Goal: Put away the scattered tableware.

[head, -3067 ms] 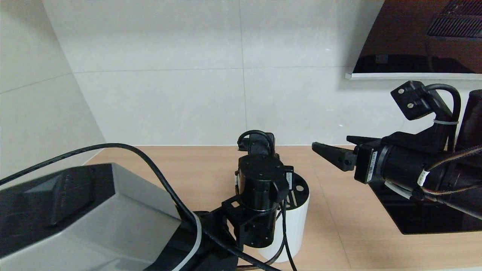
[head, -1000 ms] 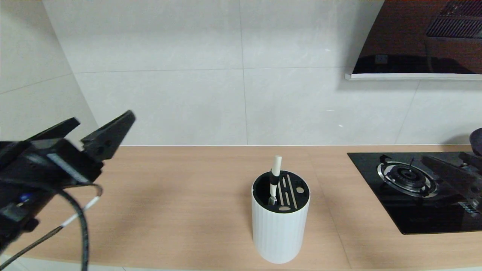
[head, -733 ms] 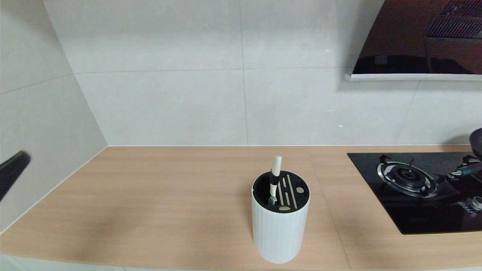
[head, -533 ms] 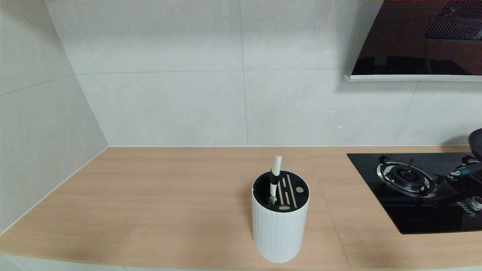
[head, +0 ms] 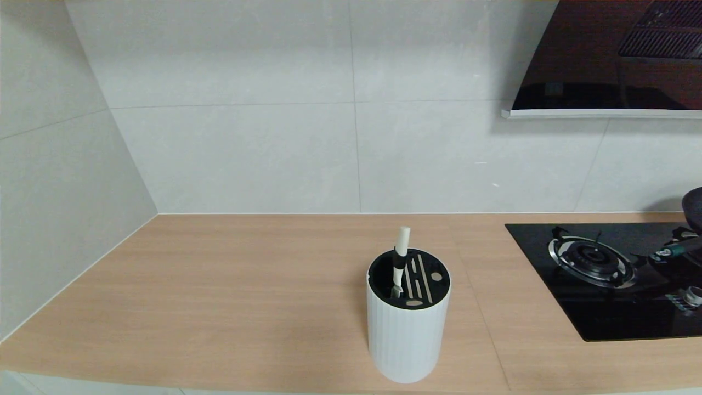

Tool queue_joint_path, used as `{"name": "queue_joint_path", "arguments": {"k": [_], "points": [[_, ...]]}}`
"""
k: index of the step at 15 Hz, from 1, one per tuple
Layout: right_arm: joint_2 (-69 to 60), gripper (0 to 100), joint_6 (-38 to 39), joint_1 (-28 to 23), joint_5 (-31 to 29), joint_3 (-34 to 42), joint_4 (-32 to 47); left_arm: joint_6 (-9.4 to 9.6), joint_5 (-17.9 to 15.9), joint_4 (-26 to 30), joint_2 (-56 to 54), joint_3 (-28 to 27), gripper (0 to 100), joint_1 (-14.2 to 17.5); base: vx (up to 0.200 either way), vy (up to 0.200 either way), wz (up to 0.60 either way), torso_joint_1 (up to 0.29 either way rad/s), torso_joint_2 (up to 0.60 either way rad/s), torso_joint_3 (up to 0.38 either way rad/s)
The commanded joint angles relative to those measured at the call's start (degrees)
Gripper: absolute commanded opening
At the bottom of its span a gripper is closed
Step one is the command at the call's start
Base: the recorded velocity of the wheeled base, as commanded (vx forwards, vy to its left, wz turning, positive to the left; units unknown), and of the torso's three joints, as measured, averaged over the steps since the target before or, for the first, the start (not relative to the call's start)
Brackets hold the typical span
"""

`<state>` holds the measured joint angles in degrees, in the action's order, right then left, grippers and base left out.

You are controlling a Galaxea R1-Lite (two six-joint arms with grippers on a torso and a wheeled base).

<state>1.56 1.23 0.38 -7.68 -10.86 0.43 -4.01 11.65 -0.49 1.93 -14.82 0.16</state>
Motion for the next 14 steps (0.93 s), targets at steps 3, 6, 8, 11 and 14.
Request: {"name": "queue_joint_path", "arguments": {"k": [3,6,8,11,14], "points": [[-1.5,100,-6.2,-0.6,-0.1,10.9,-4.5,2.78,-1.3,-4.6,-1.9,14.8,100,-0.1,0.0,0.0,0.0,0.0,0.0,0.0],[-1.5,100,-6.1,-0.6,0.1,10.9,-4.2,1.9,-4.4,-1.4,-1.9,14.8,100,-0.1,0.0,0.0,0.0,0.0,0.0,0.0],[-1.4,100,-5.7,-0.6,7.3,10.9,-1.2,3.31,-6.8,-0.3,-1.9,14.8,100,-0.2,0.0,0.0,0.0,0.0,0.0,0.0],[-1.4,100,-5.7,-0.5,8.0,10.9,-1.7,3.48,-7.5,0.4,-1.9,14.8,100,-0.2,0.0,0.0,0.0,0.0,0.0,0.0],[-1.4,100,-5.6,-0.5,8.0,10.9,-1.7,3.48,-7.5,0.3,-1.9,14.8,100,-0.2,0.0,0.0,0.0,0.0,0.0,0.0]]}}
